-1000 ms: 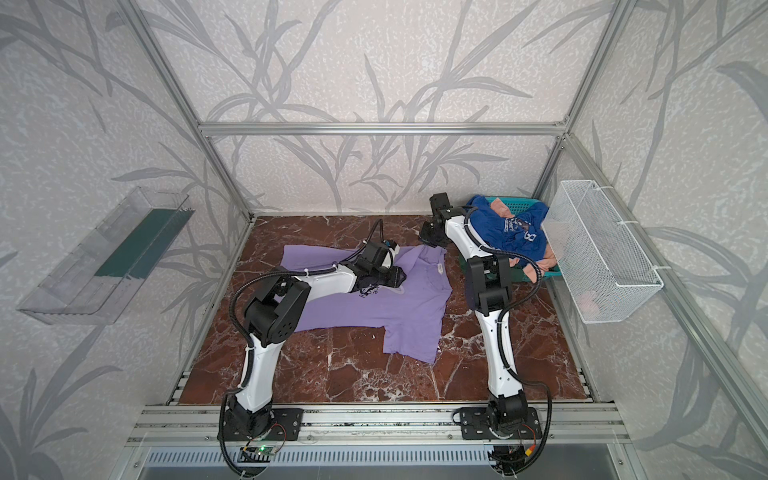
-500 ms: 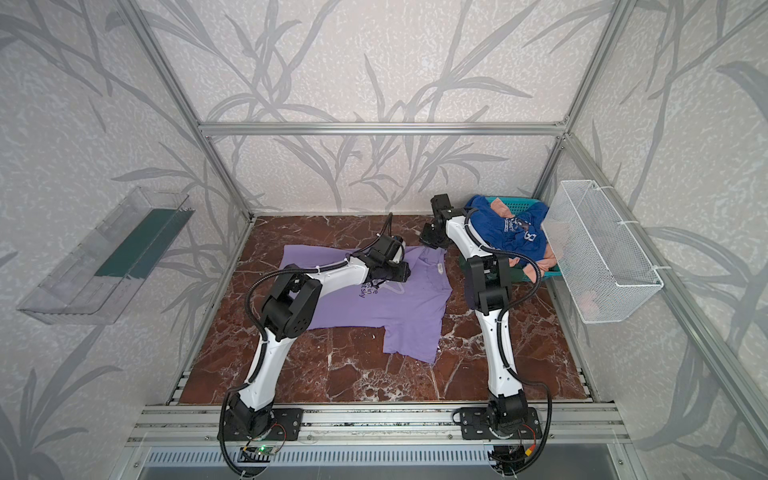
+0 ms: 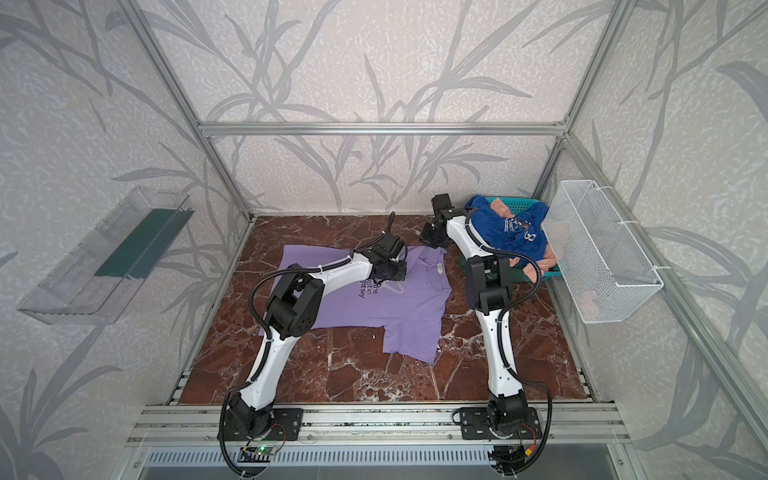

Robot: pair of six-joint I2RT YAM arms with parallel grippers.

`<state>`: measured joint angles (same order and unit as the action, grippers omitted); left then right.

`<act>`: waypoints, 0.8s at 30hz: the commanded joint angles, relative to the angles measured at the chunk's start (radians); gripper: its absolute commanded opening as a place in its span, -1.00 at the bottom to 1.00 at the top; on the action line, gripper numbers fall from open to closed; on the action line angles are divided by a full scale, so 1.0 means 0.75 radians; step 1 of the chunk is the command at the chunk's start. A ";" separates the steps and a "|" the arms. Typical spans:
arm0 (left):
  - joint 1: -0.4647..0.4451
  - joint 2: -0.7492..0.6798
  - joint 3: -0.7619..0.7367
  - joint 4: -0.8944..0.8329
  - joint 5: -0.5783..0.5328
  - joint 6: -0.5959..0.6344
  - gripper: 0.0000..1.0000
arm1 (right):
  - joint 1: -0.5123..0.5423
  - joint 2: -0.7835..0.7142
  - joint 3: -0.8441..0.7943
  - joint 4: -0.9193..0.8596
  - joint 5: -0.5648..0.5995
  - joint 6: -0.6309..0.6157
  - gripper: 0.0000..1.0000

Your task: Fold and stack the t-shirts

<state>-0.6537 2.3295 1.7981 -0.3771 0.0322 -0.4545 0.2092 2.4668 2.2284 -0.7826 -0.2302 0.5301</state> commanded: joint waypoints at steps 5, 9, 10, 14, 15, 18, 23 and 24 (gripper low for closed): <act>-0.006 0.021 0.042 -0.057 -0.020 -0.019 -0.79 | -0.007 -0.032 -0.025 0.008 -0.022 -0.011 -1.00; -0.006 0.020 0.068 -0.050 0.014 -0.031 -0.90 | -0.006 -0.044 -0.052 0.024 -0.038 -0.011 -1.00; -0.006 0.019 0.069 -0.039 0.022 -0.042 -0.88 | -0.007 -0.043 -0.058 0.027 -0.040 -0.010 -1.00; -0.007 0.020 0.059 0.016 0.056 -0.085 -0.63 | -0.011 -0.037 -0.055 0.032 -0.065 -0.011 -1.00; -0.008 0.020 0.059 0.027 0.061 -0.094 -0.59 | -0.013 -0.033 -0.053 0.033 -0.072 -0.011 -1.00; -0.009 0.032 0.064 0.032 0.059 -0.135 -0.49 | -0.019 -0.030 -0.051 0.033 -0.080 -0.010 -1.00; -0.024 0.100 0.179 -0.149 -0.040 -0.153 -0.36 | -0.025 -0.031 -0.050 0.040 -0.096 -0.011 -1.00; -0.028 0.119 0.213 -0.202 -0.058 -0.151 -0.34 | -0.027 -0.031 -0.052 0.044 -0.100 -0.010 -1.00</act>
<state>-0.6598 2.3749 1.9015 -0.4202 0.0414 -0.5529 0.1959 2.4668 2.1941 -0.7582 -0.2836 0.5301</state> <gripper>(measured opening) 0.326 0.048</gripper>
